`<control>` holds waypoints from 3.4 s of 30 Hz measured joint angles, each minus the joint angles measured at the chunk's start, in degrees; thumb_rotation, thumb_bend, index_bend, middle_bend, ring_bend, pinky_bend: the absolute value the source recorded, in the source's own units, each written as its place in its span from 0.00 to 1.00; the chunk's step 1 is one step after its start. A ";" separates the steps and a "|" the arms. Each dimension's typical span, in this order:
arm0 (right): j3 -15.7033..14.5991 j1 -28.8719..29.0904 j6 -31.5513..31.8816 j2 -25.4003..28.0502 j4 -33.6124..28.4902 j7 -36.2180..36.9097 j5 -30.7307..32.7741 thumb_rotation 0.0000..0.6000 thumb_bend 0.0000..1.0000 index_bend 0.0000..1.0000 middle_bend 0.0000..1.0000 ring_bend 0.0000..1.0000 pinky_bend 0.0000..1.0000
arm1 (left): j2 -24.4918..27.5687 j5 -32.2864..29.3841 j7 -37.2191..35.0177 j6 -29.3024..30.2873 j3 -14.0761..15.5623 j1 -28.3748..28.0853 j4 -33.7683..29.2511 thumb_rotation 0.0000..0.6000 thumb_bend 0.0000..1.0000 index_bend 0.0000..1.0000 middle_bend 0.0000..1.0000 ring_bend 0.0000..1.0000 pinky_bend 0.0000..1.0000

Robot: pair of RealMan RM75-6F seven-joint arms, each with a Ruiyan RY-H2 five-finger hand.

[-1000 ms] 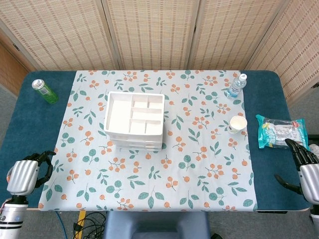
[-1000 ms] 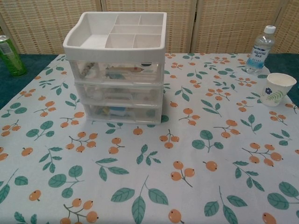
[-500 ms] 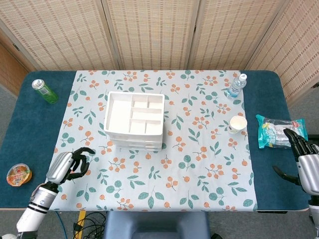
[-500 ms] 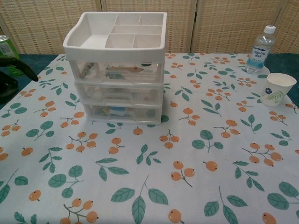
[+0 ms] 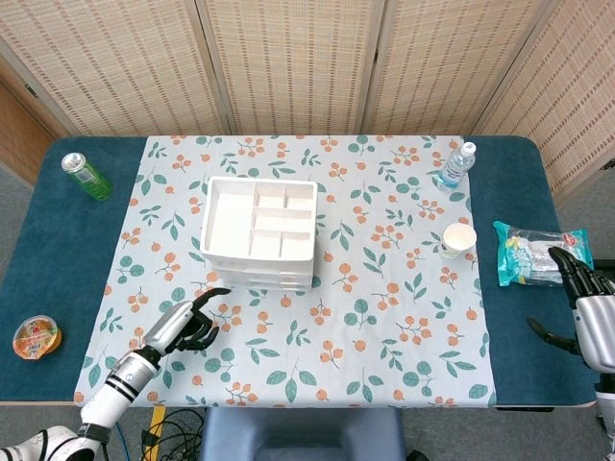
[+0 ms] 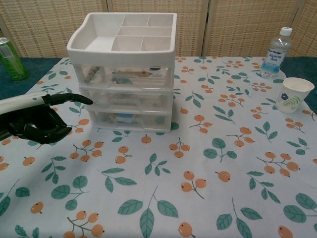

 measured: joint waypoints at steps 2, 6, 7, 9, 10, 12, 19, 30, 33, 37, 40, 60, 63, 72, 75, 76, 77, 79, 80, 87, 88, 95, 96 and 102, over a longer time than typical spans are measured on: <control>0.00 0.00 0.02 0.01 0.00 -0.13 0.02 1.00 0.19 0.00 0.09 0.19 0.24 | -1.17 -0.26 -1.03 -0.96 0.05 -0.61 0.58 1.00 0.49 0.11 0.91 0.98 1.00; 0.02 -0.06 0.03 -0.03 0.18 -0.32 0.35 1.00 0.19 0.00 0.09 0.19 0.24 | -3.62 -0.64 -3.27 -2.41 0.23 -1.54 2.13 1.00 0.49 0.09 0.91 0.98 1.00; 0.02 -0.07 0.00 -0.03 0.22 -0.39 0.45 1.00 0.19 0.00 0.09 0.19 0.24 | -4.13 -0.72 -3.83 -2.62 0.25 -1.68 2.43 1.00 0.49 0.09 0.91 0.98 1.00; 0.05 -0.08 -0.01 -0.01 0.26 -0.56 0.56 1.00 0.19 0.00 0.09 0.19 0.24 | -5.36 -0.85 -5.31 -3.04 0.26 -2.02 3.24 1.00 0.49 0.09 0.91 0.98 1.00; 0.07 -0.09 0.03 0.00 0.28 -0.60 0.60 1.00 0.19 0.00 0.09 0.19 0.24 | -5.94 -0.89 -6.00 -3.19 0.23 -2.17 3.65 1.00 0.49 0.09 0.91 0.98 1.00; 0.12 -0.12 0.12 0.00 0.36 -0.66 0.65 1.00 0.19 0.00 0.09 0.19 0.24 | -7.28 -1.01 -7.51 -3.51 0.10 -2.56 4.82 1.00 0.49 0.09 0.91 0.98 1.00; 0.11 -0.40 0.29 -0.09 0.80 -0.64 1.17 1.00 0.19 0.00 0.09 0.19 0.24 | -10.44 -1.53 -10.99 -3.73 -0.73 -3.48 7.76 1.00 0.49 0.09 0.91 0.98 1.00; 0.09 -1.33 1.29 -0.40 1.70 -0.44 1.90 1.00 0.19 0.00 0.09 0.19 0.24 | -14.00 -3.03 -13.73 -3.73 -2.25 -4.42 10.67 1.00 0.49 0.09 0.91 0.98 1.00; 0.12 -1.50 1.43 -0.36 1.81 -0.37 2.11 1.00 0.19 0.00 0.09 0.19 0.24 | -14.90 -3.49 -14.32 -3.86 -2.58 -4.65 11.45 1.00 0.49 0.09 0.91 0.98 1.00; 0.32 -1.79 1.90 -0.32 2.03 -0.09 2.38 1.00 0.19 0.00 0.09 0.19 0.24 | -15.77 -3.97 -14.87 -4.01 -2.94 -4.87 12.35 1.00 0.49 0.09 0.91 0.98 1.00; 0.39 -1.69 2.00 -0.22 1.79 -0.44 2.33 1.00 0.19 0.00 0.09 0.19 0.24 | -16.28 -4.22 -15.35 -4.05 -3.20 -5.00 12.87 1.00 0.49 0.09 0.91 0.98 1.00; 0.64 -2.04 1.20 -0.22 2.28 0.16 3.73 1.00 0.19 0.00 0.09 0.20 0.24 | -18.46 -4.84 -17.20 -5.21 -4.38 -6.41 14.74 1.00 0.49 0.09 0.91 0.98 1.00; 0.47 -2.03 0.84 -0.25 2.46 0.35 3.72 1.00 0.19 0.00 0.09 0.20 0.24 | -18.66 -4.87 -17.69 -5.53 -4.55 -6.71 14.89 1.00 0.49 0.10 0.91 0.98 1.00; -0.36 -1.61 -1.21 -0.34 2.91 1.13 3.50 1.00 0.19 0.00 0.09 0.20 0.24 | -19.16 -4.78 -18.00 -5.71 -4.86 -7.25 15.20 1.00 0.49 0.14 0.90 0.98 1.00; -0.69 -1.41 -2.00 -0.49 3.10 1.31 3.31 1.00 0.19 0.00 0.09 0.20 0.24 | -19.28 -4.90 -18.24 -5.75 -5.04 -7.38 15.28 1.00 0.49 0.17 0.90 0.98 1.00; -0.80 -1.33 -2.28 -0.54 3.18 1.40 3.25 1.00 0.19 0.00 0.09 0.20 0.24 | -19.29 -4.91 -18.36 -5.78 -5.07 -7.43 15.27 1.00 0.49 0.17 0.90 0.98 1.00; -0.90 -1.25 -2.49 -0.61 3.27 1.50 3.20 1.00 0.19 0.00 0.09 0.20 0.24 | -19.28 -4.89 -18.55 -5.84 -5.08 -7.47 15.23 1.00 0.49 0.18 0.90 0.98 1.00; -1.03 -1.15 -2.69 -0.76 3.40 1.63 3.10 1.00 0.19 0.00 0.09 0.20 0.24 | -19.20 -4.81 -18.88 -5.91 -5.07 -7.51 15.14 1.00 0.49 0.19 0.90 0.98 1.00; -1.06 -1.12 -2.76 -0.83 3.47 1.66 3.08 1.00 0.19 0.00 0.09 0.20 0.24 | -19.18 -4.77 -19.05 -5.91 -5.05 -7.53 15.13 1.00 0.49 0.19 0.90 0.98 1.00; -1.23 -1.06 -2.99 -1.07 3.72 1.78 3.03 1.00 0.19 0.00 0.09 0.20 0.24 | -18.91 -4.50 -19.17 -5.69 -4.71 -7.45 14.82 1.00 0.49 0.21 0.89 0.98 1.00; -1.25 -1.07 -2.99 -1.09 3.75 1.80 3.02 1.00 0.19 0.00 0.09 0.20 0.24 | -18.83 -4.41 -19.16 -5.61 -4.63 -7.40 14.68 1.00 0.49 0.21 0.89 0.98 1.00; -1.35 -1.07 -3.03 -1.25 3.85 1.74 2.97 1.00 0.19 0.00 0.09 0.20 0.24 | -18.35 -3.77 -18.90 -4.95 -3.72 -6.94 13.40 1.00 0.49 0.21 0.89 0.98 1.00; -1.37 -1.08 -3.07 -1.25 3.85 1.71 3.01 1.00 0.19 0.00 0.09 0.20 0.24 | -18.33 -3.75 -18.84 -4.94 -3.61 -6.91 13.32 1.00 0.49 0.21 0.89 0.98 1.00; -1.47 -1.15 -3.12 -1.37 3.93 1.66 3.10 1.00 0.19 0.00 0.09 0.20 0.24 | -18.34 -3.71 -18.31 -5.19 -2.87 -6.76 13.09 1.00 0.49 0.21 0.89 0.98 1.00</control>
